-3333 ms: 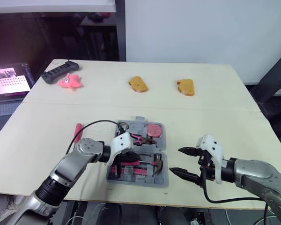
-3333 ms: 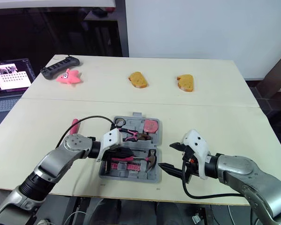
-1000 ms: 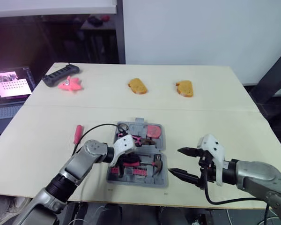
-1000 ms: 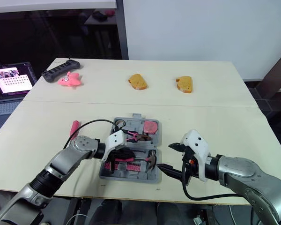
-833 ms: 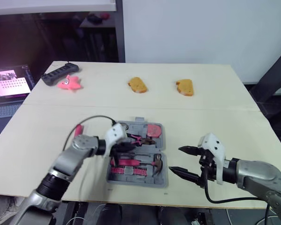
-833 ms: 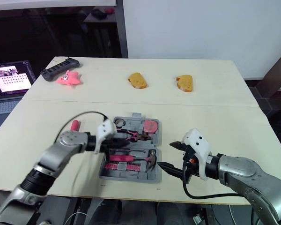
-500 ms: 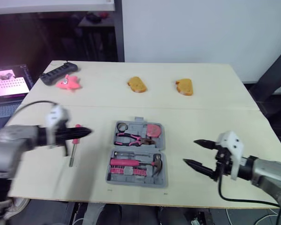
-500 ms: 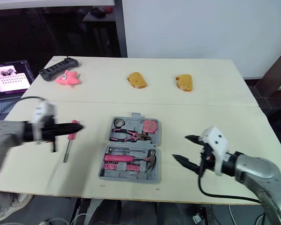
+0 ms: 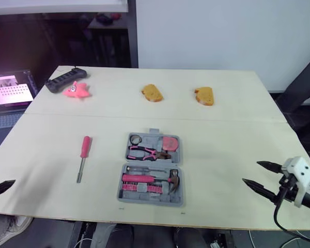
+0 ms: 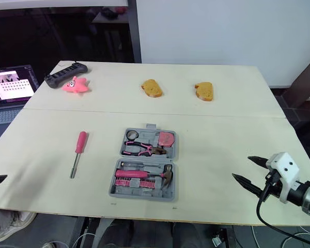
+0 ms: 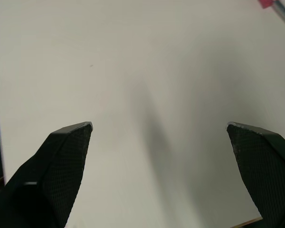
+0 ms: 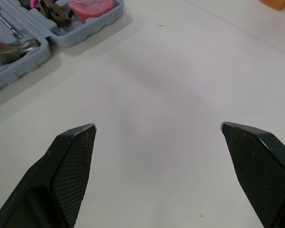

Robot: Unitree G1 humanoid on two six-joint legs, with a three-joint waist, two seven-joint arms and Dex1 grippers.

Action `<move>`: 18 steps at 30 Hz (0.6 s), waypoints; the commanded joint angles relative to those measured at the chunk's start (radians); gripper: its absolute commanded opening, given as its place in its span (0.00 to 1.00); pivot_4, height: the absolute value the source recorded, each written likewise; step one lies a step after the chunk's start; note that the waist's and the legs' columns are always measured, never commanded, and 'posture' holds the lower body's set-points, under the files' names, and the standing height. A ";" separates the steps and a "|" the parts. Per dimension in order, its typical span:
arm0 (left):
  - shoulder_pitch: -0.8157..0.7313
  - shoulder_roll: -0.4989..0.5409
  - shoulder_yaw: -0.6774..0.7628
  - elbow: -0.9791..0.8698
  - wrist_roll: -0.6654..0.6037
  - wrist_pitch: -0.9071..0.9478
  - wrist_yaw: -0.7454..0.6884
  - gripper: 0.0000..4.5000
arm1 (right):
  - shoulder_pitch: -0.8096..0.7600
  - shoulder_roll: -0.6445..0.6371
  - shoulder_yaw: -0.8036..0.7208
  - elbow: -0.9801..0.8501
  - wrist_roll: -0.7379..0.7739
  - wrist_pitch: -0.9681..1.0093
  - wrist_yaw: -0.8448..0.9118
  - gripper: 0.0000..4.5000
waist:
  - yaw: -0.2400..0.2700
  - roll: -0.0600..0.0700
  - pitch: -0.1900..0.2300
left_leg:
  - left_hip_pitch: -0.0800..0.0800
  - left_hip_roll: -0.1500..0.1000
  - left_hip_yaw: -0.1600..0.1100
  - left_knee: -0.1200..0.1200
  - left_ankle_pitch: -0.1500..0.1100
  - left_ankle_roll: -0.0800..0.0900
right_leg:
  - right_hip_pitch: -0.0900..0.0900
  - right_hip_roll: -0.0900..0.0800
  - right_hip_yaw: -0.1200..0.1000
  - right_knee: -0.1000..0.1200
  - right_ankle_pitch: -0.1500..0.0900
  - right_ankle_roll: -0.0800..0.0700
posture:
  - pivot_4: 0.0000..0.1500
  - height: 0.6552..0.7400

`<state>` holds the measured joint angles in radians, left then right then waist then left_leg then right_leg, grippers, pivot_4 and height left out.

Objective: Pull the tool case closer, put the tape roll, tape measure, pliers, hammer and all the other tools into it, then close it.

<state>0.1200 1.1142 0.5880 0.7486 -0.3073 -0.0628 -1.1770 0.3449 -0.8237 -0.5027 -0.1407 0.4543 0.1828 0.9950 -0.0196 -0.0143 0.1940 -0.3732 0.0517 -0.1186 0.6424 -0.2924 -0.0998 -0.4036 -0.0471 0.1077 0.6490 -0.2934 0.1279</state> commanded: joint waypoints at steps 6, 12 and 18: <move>0.030 -0.112 -0.041 -0.469 -0.136 0.200 0.002 1.00 | -0.032 -0.011 0.009 -0.092 0.059 0.099 0.009 1.00 | -0.001 0.001 0.000 | 0.000 0.000 0.000 0.000 0.000 0.000 | 0.000 0.000 0.000 0.000 0.000 0.000 | 1.00 1.00; -0.190 -0.258 -0.372 -0.791 -0.170 0.393 0.016 1.00 | -0.092 0.004 0.090 -0.231 0.096 0.207 -0.032 1.00 | 0.002 0.001 0.000 | 0.000 0.000 0.000 0.002 0.000 0.000 | 0.002 0.000 0.000 0.001 0.002 0.004 | 1.00 1.00; -0.379 -0.398 -0.612 -0.802 -0.119 0.423 0.002 0.88 | -0.148 0.028 0.163 -0.299 0.099 0.267 -0.086 1.00 | -0.007 0.002 0.000 | 0.000 0.000 0.000 0.003 0.000 0.000 | 0.002 0.001 0.000 0.001 0.003 0.005 | 1.00 1.00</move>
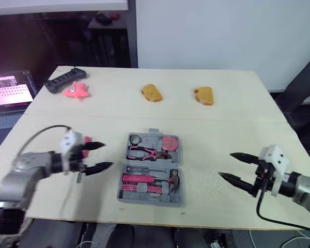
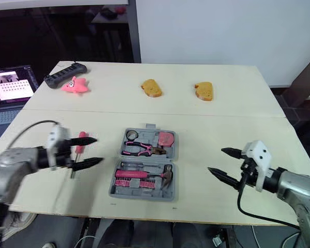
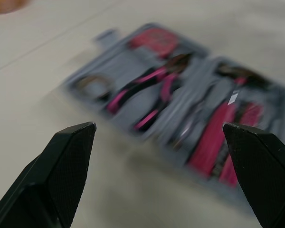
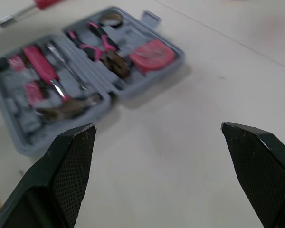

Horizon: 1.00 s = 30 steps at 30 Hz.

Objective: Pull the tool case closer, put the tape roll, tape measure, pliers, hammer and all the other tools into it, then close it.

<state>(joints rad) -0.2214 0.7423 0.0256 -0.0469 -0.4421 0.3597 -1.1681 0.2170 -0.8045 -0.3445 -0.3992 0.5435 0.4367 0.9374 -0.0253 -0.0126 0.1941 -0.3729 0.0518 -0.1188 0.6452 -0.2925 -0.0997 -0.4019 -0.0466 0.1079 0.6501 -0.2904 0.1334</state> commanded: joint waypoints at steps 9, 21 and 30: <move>-0.110 -0.143 -0.271 0.056 0.156 -0.102 -0.039 0.00 | -0.032 0.027 0.057 -0.114 0.010 0.053 -0.083 1.00 | -0.012 0.000 0.000 | 0.000 0.000 0.000 0.000 0.000 0.000 | 0.000 0.000 0.000 0.000 0.000 0.000 | 1.00 1.00; -0.114 -0.199 -0.349 0.096 0.249 -0.129 -0.019 0.00 | -0.040 0.027 0.078 -0.156 0.017 0.083 -0.112 1.00 | -0.011 0.000 0.000 | 0.000 0.000 0.000 0.001 0.000 0.000 | 0.001 0.000 0.000 0.000 0.000 0.000 | 1.00 1.00; -0.121 -0.206 -0.419 0.188 0.389 -0.147 0.061 0.00 | -0.021 0.023 0.074 -0.175 0.026 0.114 -0.125 1.00 | -0.008 0.001 -0.001 | 0.002 0.000 -0.001 0.001 0.000 0.000 | 0.004 0.000 0.000 0.000 0.000 0.000 | 1.00 1.00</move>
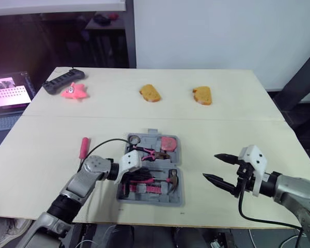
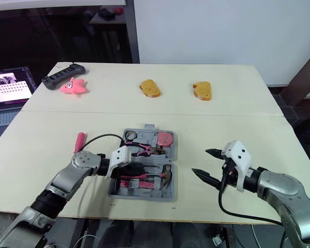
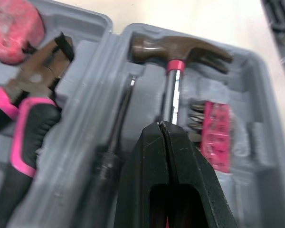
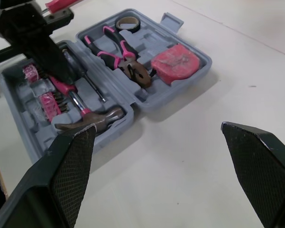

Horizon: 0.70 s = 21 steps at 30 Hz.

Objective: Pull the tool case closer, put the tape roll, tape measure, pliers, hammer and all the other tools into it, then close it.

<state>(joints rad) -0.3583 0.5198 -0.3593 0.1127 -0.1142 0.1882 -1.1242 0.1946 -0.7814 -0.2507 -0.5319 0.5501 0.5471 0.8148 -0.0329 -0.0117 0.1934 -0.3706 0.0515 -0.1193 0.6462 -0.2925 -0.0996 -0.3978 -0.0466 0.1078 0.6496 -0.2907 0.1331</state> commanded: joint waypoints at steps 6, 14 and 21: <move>0.039 0.050 -0.079 0.020 0.096 0.030 -0.005 0.00 | 0.001 0.000 -0.015 -0.046 0.016 0.017 -0.011 1.00 | -0.008 0.003 -0.003 | 0.001 0.000 0.000 0.000 0.000 0.000 | 0.001 0.000 0.000 0.000 0.000 0.000 | 1.00 1.00; 0.083 0.068 -0.083 0.050 0.142 -0.048 0.037 0.00 | 0.005 0.000 -0.014 -0.042 0.007 0.020 -0.024 1.00 | -0.012 0.004 -0.005 | 0.010 0.000 0.000 -0.002 -0.001 0.002 | 0.008 0.000 0.000 -0.001 -0.001 0.001 | 1.00 1.00; 0.128 0.070 -0.104 0.104 0.201 -0.119 0.114 0.00 | 0.000 -0.003 -0.016 -0.041 0.009 0.026 -0.029 1.00 | -0.011 0.009 -0.014 | 0.014 0.000 0.000 -0.004 -0.002 0.004 | 0.011 0.000 0.000 -0.001 -0.004 -0.002 | 1.00 1.00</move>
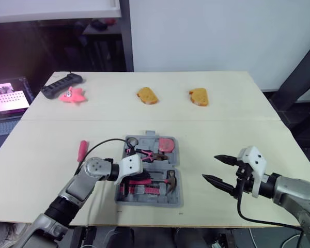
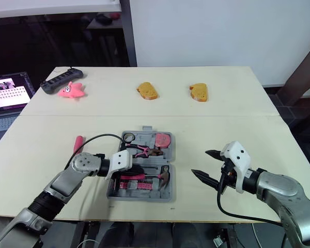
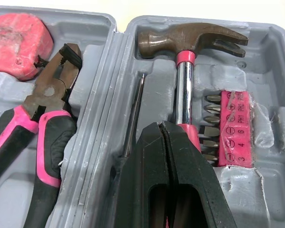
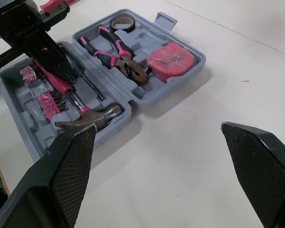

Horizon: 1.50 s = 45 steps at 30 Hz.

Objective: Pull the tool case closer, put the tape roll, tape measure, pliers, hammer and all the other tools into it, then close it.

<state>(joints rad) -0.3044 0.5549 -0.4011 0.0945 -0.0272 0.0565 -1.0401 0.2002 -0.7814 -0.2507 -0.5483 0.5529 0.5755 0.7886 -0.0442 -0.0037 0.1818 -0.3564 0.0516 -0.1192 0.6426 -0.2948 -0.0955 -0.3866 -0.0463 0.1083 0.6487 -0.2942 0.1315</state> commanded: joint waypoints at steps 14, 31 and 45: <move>0.106 0.071 -0.158 0.203 0.228 0.031 0.050 0.00 | -0.028 -0.013 -0.035 -0.050 0.054 0.063 -0.006 1.00 | -0.003 0.004 -0.032 | 0.019 0.000 0.001 -0.016 0.000 0.000 | 0.018 0.000 0.000 -0.004 -0.011 -0.002 | 1.00 1.00; 0.054 0.058 -0.039 0.108 0.103 0.062 0.023 0.00 | -0.057 -0.003 -0.015 -0.050 0.060 0.083 -0.021 1.00 | -0.010 0.001 -0.034 | 0.019 0.000 0.001 -0.017 0.000 0.000 | 0.013 0.000 0.000 -0.004 -0.012 -0.002 | 1.00 1.00; 0.284 0.383 0.679 -0.118 -0.439 0.343 -0.176 0.00 | 0.027 -0.020 -0.123 0.069 0.000 -0.068 0.082 1.00 | 0.002 -0.008 0.009 | -0.008 0.001 0.000 -0.019 0.000 -0.001 | -0.015 -0.001 -0.001 -0.002 -0.006 -0.002 | 1.00 1.00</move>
<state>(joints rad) -0.0523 0.9023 0.1760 -0.0733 -0.4468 0.3994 -1.2000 0.2062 -0.7920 -0.3258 -0.4984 0.5681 0.5543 0.8455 -0.0425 -0.0118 0.1908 -0.3661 0.0522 -0.1195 0.6236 -0.2947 -0.0961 -0.4042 -0.0469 0.1071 0.6472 -0.3000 0.1290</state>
